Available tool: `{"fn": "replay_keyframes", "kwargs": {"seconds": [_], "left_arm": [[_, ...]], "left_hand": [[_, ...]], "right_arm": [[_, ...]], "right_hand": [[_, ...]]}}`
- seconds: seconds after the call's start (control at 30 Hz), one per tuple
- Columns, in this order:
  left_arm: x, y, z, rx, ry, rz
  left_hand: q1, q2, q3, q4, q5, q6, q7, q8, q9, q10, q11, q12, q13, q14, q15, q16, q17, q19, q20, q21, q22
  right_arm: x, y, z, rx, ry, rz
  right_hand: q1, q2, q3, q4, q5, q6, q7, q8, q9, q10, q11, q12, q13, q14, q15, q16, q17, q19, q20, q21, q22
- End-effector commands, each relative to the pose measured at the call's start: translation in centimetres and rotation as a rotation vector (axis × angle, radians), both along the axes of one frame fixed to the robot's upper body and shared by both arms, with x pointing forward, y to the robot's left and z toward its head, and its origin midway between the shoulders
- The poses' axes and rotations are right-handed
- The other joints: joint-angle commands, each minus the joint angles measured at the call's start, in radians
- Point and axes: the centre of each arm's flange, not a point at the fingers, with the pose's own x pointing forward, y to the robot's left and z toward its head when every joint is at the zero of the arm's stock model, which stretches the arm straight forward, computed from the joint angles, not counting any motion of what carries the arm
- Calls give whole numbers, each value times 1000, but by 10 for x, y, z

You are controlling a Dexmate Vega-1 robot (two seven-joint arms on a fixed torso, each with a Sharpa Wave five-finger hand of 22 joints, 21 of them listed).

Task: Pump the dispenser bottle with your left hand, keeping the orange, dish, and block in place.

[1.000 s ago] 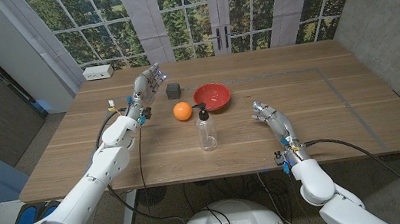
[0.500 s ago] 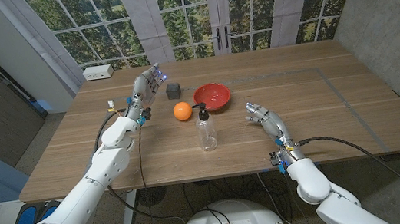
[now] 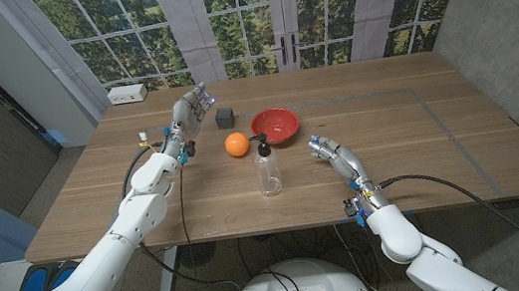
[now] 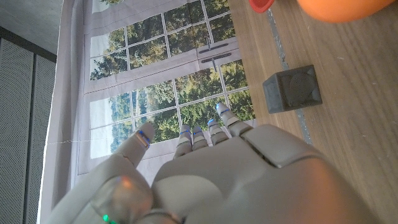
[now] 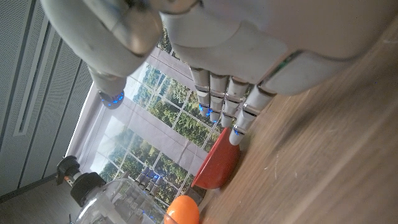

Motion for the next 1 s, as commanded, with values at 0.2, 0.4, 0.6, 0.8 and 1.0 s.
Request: {"fn": "replay_keyframes", "kwargs": {"seconds": [0.2, 0.4, 0.6, 0.8, 1.0], "left_arm": [[-3, -1, 1, 2, -6, -3], [-6, -1, 1, 5, -8, 2], [-11, -1, 0, 4, -13, 9], [-13, -1, -1, 6, -12, 14], [-16, 0, -2, 2, -13, 22]], "left_hand": [[-11, 69, 1, 8, 6, 13, 0, 6, 3, 6, -1, 4, 3, 9, -42, 3, 5, 8, -51, -7, 2], [-12, 69, 2, 9, 7, 14, 0, 6, 3, 6, -2, 4, 3, 9, -42, 2, 5, 8, -51, -9, 2], [-12, 69, 3, 10, 7, 15, 1, 6, 3, 6, -1, 4, 3, 10, -42, 2, 5, 10, -51, -12, 2], [-13, 69, 4, 11, 8, 16, 1, 6, 4, 8, 0, 4, 3, 11, -41, 2, 4, 11, -51, -14, 2], [-13, 69, 4, 12, 8, 17, 1, 6, 4, 9, -1, 4, 3, 11, -40, 1, 4, 12, -51, -17, 2]], "right_arm": [[2, 12, 3, -80, -59, -8], [4, 18, 8, -126, -93, 28], [7, 23, 10, -143, -99, 69], [10, 27, 13, -160, -108, 90], [9, 29, 12, -191, -124, 68]], "right_hand": [[6, -9, -2, -1, 10, -8, -3, 2, 6, -7, 3, 0, 4, -11, -2, -9, -5, -11, -7, -13, 1], [9, -13, -6, 0, 14, -15, -7, 3, 6, -15, -4, -1, 4, -20, -5, -14, -11, -21, 10, -26, 2], [12, -14, -7, 1, 17, -17, -6, 4, 6, -16, -4, 0, 4, -16, -6, -12, -15, 2, -7, -23, 2], [14, -14, -8, 1, 18, -17, -5, 6, 6, -16, -3, 1, 4, -13, -8, -12, -17, 10, -16, -24, 2], [19, -13, -7, 0, 20, -18, -5, 6, 6, -19, -4, 0, 4, -12, -9, -11, -19, 11, -17, -27, 2]]}}
